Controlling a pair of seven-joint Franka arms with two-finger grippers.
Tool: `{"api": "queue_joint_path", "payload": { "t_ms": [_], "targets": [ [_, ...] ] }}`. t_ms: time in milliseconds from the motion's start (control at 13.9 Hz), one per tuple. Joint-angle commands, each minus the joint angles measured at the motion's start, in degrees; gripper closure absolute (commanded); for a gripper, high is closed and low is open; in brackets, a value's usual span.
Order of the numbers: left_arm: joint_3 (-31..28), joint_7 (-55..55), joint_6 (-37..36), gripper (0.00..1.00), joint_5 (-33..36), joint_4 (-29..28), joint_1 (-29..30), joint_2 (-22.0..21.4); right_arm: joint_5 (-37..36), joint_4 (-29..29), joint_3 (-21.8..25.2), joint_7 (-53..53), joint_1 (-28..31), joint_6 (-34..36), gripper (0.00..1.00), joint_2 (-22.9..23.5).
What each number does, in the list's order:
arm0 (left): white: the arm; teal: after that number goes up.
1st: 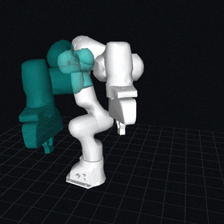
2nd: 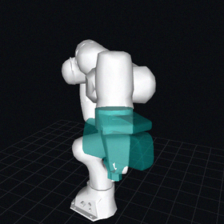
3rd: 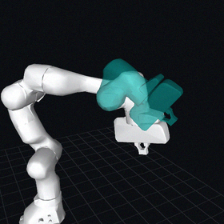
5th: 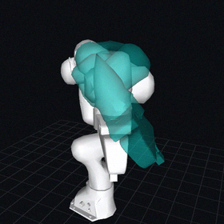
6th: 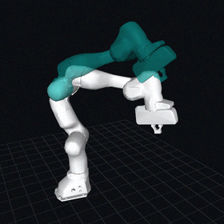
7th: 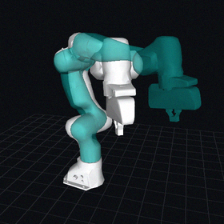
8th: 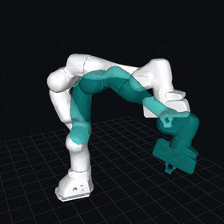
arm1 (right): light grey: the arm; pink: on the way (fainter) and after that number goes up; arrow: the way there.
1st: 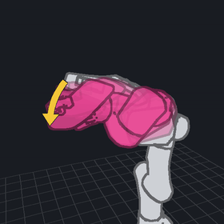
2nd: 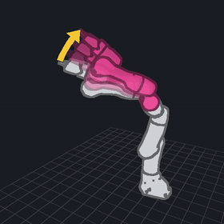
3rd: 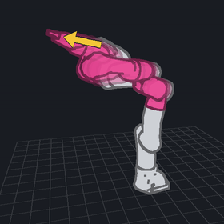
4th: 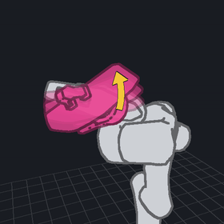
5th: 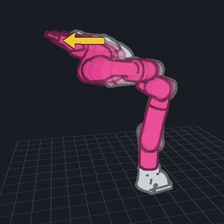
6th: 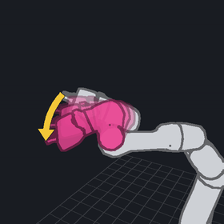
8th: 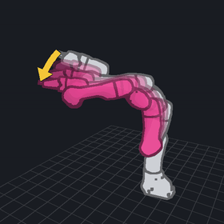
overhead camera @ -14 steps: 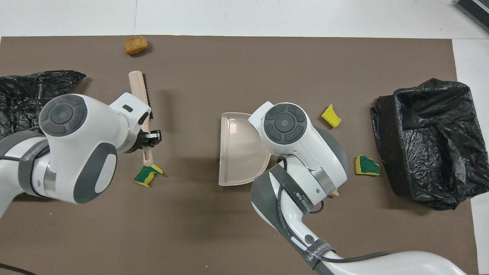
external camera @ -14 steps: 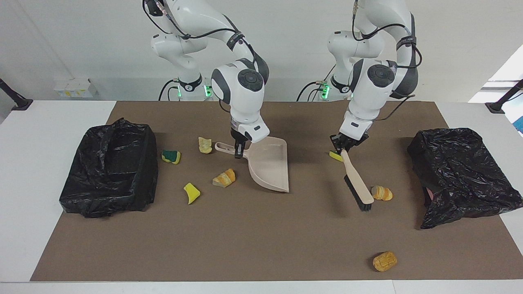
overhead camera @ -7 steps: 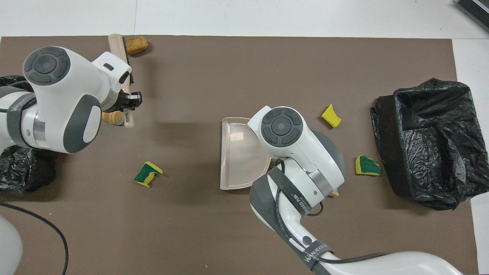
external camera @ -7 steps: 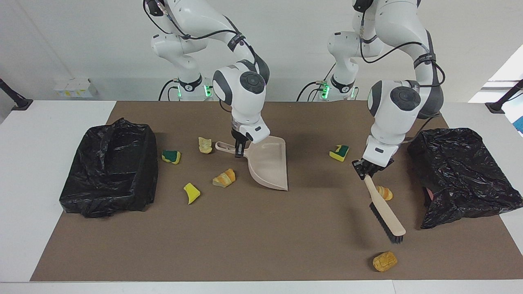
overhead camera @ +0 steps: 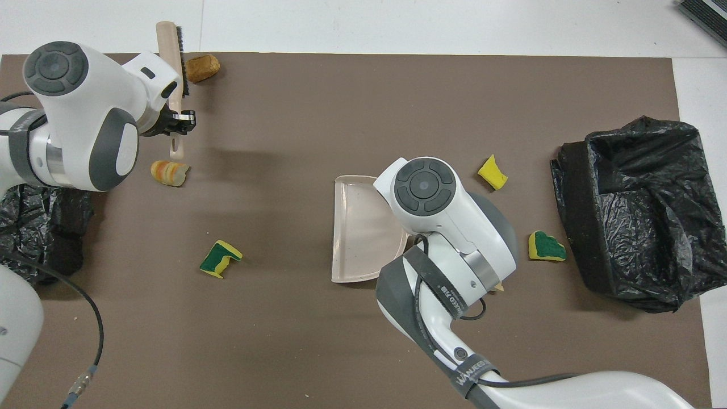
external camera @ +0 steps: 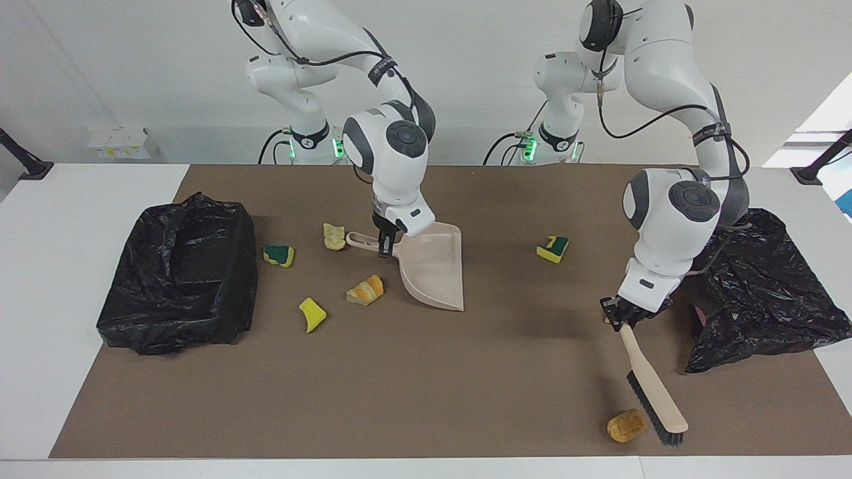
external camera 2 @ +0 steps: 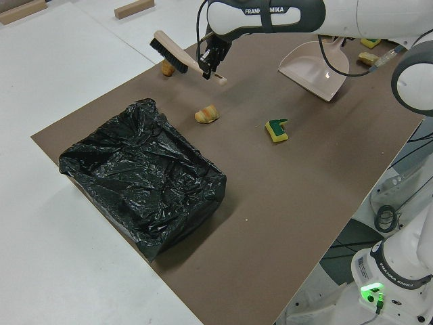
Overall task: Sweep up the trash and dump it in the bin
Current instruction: 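Carry the brush with the left gripper toward the far bread crust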
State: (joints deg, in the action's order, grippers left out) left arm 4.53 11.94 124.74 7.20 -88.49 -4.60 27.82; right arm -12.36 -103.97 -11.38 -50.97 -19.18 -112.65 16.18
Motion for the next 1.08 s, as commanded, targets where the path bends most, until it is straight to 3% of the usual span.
{"api": "queue_joint_path", "payload": {
  "t_ms": [0, 359, 719, 1006],
  "targets": [
    [0.57, -3.92, 1.38, 1.0, 1.76, 2.54, 1.43, 2.67, 0.14, -3.69, -0.31, 0.26, 0.1, -2.48, 1.0, -1.94],
    [0.66, -7.19, 3.93, 1.0, 1.42, 4.37, 4.24, 5.05, 0.06, -5.89, -0.31, 0.43, -0.07, -4.69, 1.0, -2.2],
    [0.83, -17.73, 3.23, 1.0, 1.33, 4.91, 6.44, 5.4, 0.06, -5.9, -0.31, 0.43, -0.07, -4.78, 1.0, -2.29],
    [0.74, -33.01, 2.79, 1.0, 1.5, 4.91, 7.32, 5.4, 0.06, -5.9, -0.31, 0.43, -0.07, -4.78, 1.0, -2.29]
  ]
}}
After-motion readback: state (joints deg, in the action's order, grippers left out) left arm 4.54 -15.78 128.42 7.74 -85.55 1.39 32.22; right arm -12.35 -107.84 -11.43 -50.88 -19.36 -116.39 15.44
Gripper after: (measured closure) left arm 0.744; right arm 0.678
